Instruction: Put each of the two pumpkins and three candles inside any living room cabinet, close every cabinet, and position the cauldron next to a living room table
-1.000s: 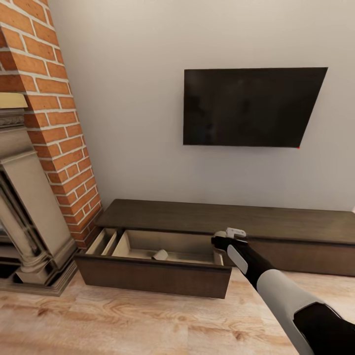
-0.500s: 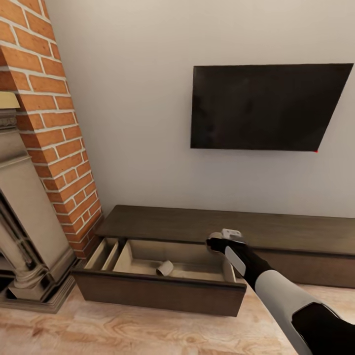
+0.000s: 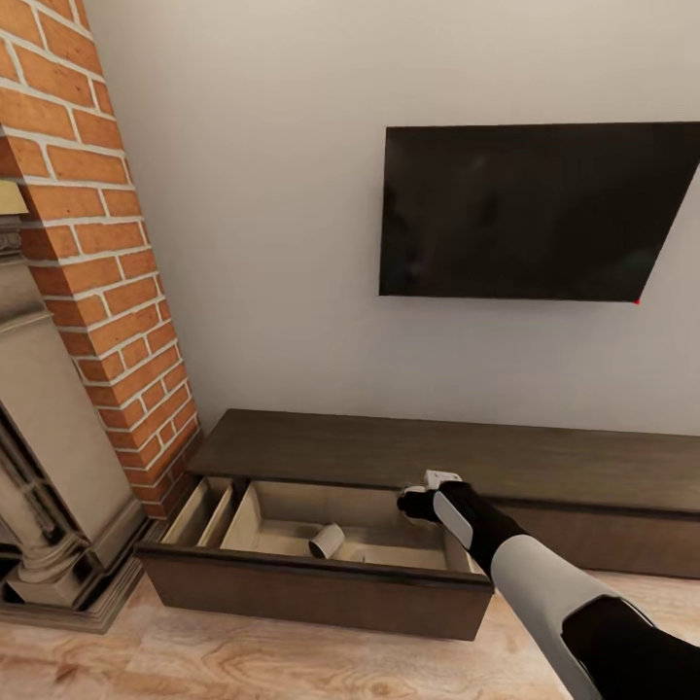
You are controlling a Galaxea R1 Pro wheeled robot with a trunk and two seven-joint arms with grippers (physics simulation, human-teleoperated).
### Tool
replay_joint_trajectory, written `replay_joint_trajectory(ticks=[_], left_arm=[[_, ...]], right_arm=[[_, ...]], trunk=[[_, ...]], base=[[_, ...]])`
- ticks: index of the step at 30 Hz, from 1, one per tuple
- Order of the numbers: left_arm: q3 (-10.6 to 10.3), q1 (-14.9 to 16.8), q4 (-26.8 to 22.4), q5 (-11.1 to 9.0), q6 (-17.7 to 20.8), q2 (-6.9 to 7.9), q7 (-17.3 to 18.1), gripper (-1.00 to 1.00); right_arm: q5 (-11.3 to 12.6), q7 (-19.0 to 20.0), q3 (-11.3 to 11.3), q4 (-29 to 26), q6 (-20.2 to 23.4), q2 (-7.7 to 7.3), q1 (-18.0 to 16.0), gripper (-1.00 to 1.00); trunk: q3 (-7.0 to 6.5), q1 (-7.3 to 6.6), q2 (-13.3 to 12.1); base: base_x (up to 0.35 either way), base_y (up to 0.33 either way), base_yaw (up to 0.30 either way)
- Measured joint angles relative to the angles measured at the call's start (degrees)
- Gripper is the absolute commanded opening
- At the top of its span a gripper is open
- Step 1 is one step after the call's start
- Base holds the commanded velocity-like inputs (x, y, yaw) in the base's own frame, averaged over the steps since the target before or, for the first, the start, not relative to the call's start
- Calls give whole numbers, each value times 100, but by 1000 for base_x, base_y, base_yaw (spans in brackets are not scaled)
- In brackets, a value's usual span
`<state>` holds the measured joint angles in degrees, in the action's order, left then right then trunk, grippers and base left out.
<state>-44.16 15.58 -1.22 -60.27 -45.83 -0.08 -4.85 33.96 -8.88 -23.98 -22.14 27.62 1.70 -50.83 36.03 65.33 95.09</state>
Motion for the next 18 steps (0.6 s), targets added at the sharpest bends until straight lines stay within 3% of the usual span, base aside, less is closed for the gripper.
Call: replay_joint_trajectory(ticks=[8,10,13,18], left_arm=[[6,-5,0,-2,-112,-1,-7,100],[17,-5,0,-93,-115,-15,-8,100],[7,-5,1,-426,-115,-36,-3,100],[1,-5,1,-517,-115,-42,0,100]], right_arm=[[-8,-15,4,112,32,1,-2,-100],[-5,-11,4,199,34,1,-1,-100],[-5,-5,11,218,34,-5,-2,-100],[-3,4,14,221,34,-8,-2,-100]], trunk=[[-1,-1,0],[17,21,39],[71,87,159],[161,197,360]], base=[[122,0,0],[7,0,0],[2,0,0],[0,0,0]])
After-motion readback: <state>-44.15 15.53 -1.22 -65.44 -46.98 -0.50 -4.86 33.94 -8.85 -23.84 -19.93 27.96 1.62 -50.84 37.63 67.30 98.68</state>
